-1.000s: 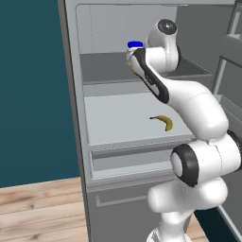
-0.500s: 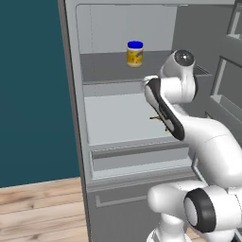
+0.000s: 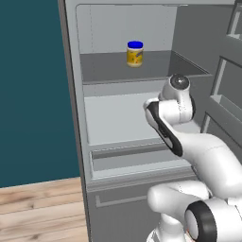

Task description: Move the mayonnaise and banana from the second highest shelf to the top shelf to make space. Then, place the pitcher from the counter on the cleared second highest shelf.

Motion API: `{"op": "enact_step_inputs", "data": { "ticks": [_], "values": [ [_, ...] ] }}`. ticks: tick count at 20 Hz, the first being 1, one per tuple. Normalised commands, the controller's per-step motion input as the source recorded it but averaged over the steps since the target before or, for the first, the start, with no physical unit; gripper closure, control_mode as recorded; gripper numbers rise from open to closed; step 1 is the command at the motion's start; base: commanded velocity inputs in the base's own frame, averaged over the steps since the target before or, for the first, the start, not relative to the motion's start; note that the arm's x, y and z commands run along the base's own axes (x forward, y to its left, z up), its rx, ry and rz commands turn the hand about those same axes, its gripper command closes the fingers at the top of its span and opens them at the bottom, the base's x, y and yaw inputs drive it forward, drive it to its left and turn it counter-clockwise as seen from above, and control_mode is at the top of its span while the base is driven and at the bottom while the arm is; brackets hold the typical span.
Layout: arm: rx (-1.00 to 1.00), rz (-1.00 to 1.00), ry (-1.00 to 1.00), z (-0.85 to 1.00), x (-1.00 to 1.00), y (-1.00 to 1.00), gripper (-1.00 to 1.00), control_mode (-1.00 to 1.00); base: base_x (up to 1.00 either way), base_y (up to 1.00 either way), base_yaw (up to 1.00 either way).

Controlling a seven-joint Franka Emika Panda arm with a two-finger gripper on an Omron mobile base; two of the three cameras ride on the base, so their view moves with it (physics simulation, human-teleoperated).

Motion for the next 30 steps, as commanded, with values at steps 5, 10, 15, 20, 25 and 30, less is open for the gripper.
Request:
{"op": "enact_step_inputs", "data": {
  "ticks": [5, 10, 15, 20, 25, 30],
  "values": [
    [-0.01, 0.0, 0.15, -0.34, 0.02, -0.39, -1.0, -1.0, 0.0, 0.0, 0.0],
    [0.0, -0.01, 0.09, -0.49, 0.08, -0.32, -1.0, -1.0, 0.0, 0.0, 0.0],
    [-0.02, -0.03, 0.0, -0.63, 0.14, -0.15, -1.0, -1.0, 0.0, 0.0, 0.0],
    [-0.01, -0.03, 0.0, -0.52, 0.17, -0.1, -1.0, -1.0, 0.0, 0.0, 0.0],
    [0.0, -0.03, 0.0, -0.35, 0.18, -0.16, -1.0, -1.0, 0.0, 0.0, 0.0],
    [0.0, -0.04, 0.0, -0.21, 0.28, -0.22, -1.0, -1.0, 0.0, 0.0, 0.0]
  ]
}}
